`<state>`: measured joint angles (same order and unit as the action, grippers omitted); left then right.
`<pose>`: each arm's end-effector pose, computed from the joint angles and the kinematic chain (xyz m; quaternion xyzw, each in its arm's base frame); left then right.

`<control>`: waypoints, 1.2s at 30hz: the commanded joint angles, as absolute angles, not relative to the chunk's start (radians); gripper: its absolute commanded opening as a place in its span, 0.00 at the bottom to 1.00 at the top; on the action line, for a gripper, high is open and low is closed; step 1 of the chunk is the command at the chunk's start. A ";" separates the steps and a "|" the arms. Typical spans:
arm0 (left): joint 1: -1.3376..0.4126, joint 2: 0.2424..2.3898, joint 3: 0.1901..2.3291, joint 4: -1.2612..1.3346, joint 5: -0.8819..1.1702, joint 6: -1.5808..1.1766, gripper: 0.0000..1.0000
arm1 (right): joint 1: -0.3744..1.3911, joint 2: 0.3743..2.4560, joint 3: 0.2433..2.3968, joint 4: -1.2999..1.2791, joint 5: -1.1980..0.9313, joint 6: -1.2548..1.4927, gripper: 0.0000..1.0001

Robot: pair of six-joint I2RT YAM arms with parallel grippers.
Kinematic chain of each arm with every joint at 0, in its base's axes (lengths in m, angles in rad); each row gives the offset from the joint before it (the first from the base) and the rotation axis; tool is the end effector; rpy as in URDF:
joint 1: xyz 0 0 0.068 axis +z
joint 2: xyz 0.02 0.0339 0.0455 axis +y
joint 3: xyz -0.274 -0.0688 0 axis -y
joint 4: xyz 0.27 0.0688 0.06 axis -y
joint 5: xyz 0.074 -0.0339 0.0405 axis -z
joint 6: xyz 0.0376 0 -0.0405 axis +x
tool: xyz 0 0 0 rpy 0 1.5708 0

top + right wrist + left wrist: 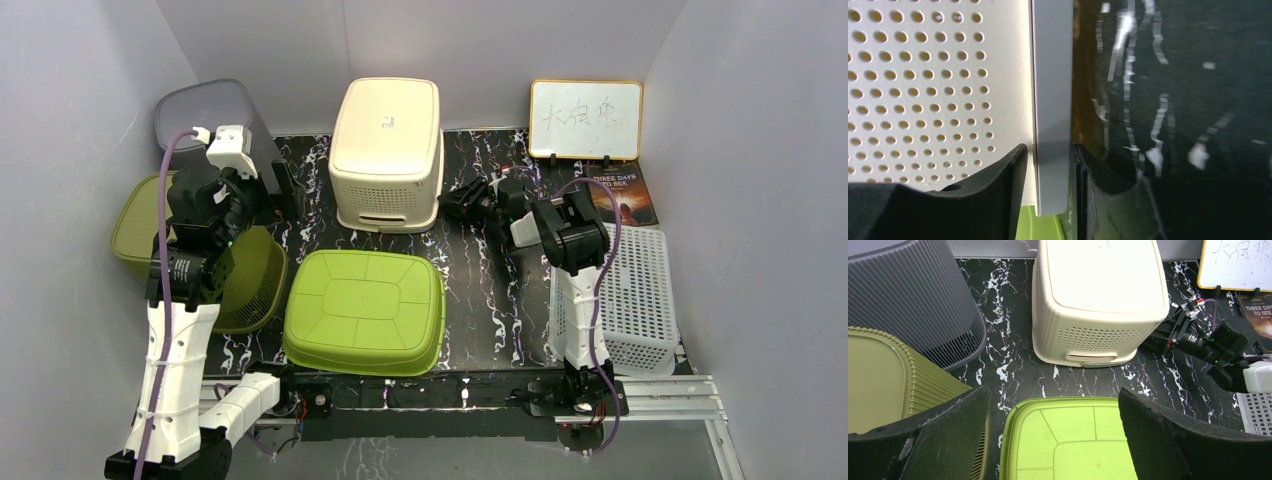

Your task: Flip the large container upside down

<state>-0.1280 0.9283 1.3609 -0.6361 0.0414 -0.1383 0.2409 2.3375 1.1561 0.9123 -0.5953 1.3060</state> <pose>0.1833 -0.0252 0.4780 0.0091 0.7752 -0.0997 0.6238 0.4509 0.1325 0.0559 0.2331 0.7455 0.5716 0.2514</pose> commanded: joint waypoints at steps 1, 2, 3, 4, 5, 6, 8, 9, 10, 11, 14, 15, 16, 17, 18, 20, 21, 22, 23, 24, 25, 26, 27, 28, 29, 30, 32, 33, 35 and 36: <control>-0.130 0.925 1.355 -0.629 0.050 -0.138 0.98 | 0.233 2.182 1.221 0.665 -0.488 1.085 0.39; -0.130 0.924 1.353 -0.629 0.051 -0.138 0.98 | 0.233 2.163 1.227 0.605 -0.465 1.032 0.40; -0.130 0.924 1.351 -0.628 0.051 -0.138 0.98 | 0.233 2.142 1.233 0.557 -0.441 0.992 0.41; -0.130 0.922 1.349 -0.627 0.051 -0.139 0.98 | 0.232 2.125 1.248 0.496 -0.415 0.951 0.42; -0.130 0.922 1.347 -0.625 0.052 -0.139 0.98 | 0.233 2.110 1.264 0.431 -0.388 0.909 0.43; -0.130 0.922 1.346 -0.625 0.053 -0.142 0.98 | 0.233 2.096 1.282 0.366 -0.361 0.870 0.45; -0.130 0.923 1.343 -0.624 0.058 -0.146 0.98 | 0.237 2.062 1.305 0.243 -0.284 0.784 0.47; -0.130 0.924 1.341 -0.623 0.062 -0.146 0.98 | 0.239 2.039 1.309 0.188 -0.243 0.749 0.49; -0.130 0.927 1.339 -0.624 0.065 -0.146 0.98 | 0.243 2.014 1.312 0.142 -0.196 0.715 0.52; -0.130 0.930 1.336 -0.626 0.066 -0.146 0.98 | 0.248 1.991 1.318 0.088 -0.143 0.679 0.57; -0.130 0.941 1.323 -0.642 0.059 -0.136 0.98 | 0.269 1.919 1.327 -0.048 -0.012 0.584 0.97; -0.130 0.945 1.317 -0.648 0.057 -0.135 0.98 | 0.277 1.888 1.318 -0.072 0.021 0.561 0.98; -0.130 0.946 1.310 -0.650 0.054 -0.135 0.98 | 0.287 1.858 1.305 -0.092 0.055 0.539 0.98; -0.130 0.946 1.301 -0.651 0.054 -0.135 0.98 | 0.302 1.822 1.289 -0.106 0.090 0.516 0.98; -0.130 0.944 1.290 -0.648 0.055 -0.136 0.98 | 0.317 1.789 1.274 -0.120 0.127 0.491 0.98; -0.130 0.942 1.266 -0.641 0.057 -0.139 0.98 | 0.348 1.722 1.264 -0.166 0.189 0.449 0.98; -0.130 0.941 1.256 -0.639 0.055 -0.140 0.98 | 0.358 1.689 1.264 -0.190 0.197 0.427 0.98; -0.130 0.943 1.249 -0.640 0.052 -0.140 0.98 | 0.367 1.665 1.262 -0.209 0.201 0.409 0.98; -0.131 0.944 1.243 -0.641 0.051 -0.140 0.98 | 0.372 1.641 1.251 -0.219 0.200 0.397 0.98; -0.130 0.947 1.237 -0.642 0.052 -0.140 0.98 | 0.373 1.618 1.246 -0.234 0.191 0.389 0.98; -0.130 0.948 1.228 -0.643 0.054 -0.140 0.98 | 0.374 1.593 1.238 -0.249 0.183 0.382 0.98; -0.130 0.948 1.222 -0.643 0.058 -0.141 0.98 | 0.374 1.566 1.225 -0.253 0.176 0.376 0.98; -0.130 0.949 1.217 -0.641 0.063 -0.142 0.98 | 0.376 1.539 1.211 -0.252 0.169 0.370 0.98; -0.130 0.948 1.212 -0.639 0.068 -0.144 0.99 | 0.376 1.507 1.196 -0.245 0.156 0.363 0.98; -0.130 0.949 1.209 -0.638 0.074 -0.146 0.98 | 0.376 1.478 1.178 -0.233 0.145 0.353 0.98; -0.130 0.949 1.207 -0.637 0.076 -0.148 0.98 | 0.376 1.446 1.162 -0.221 0.136 0.346 0.98; -0.130 0.949 1.206 -0.637 0.081 -0.152 0.98 | 0.377 1.387 1.131 -0.192 0.118 0.333 0.98; -0.130 0.948 1.206 -0.636 0.081 -0.153 0.98 | 0.377 1.362 1.120 -0.186 0.112 0.330 0.98; -0.130 0.947 1.204 -0.633 0.084 -0.155 0.98 | 0.377 1.321 1.112 -0.191 0.107 0.322 0.98; -0.130 0.947 1.203 -0.633 0.084 -0.154 0.98 | 0.377 1.306 1.113 -0.201 0.112 0.318 0.98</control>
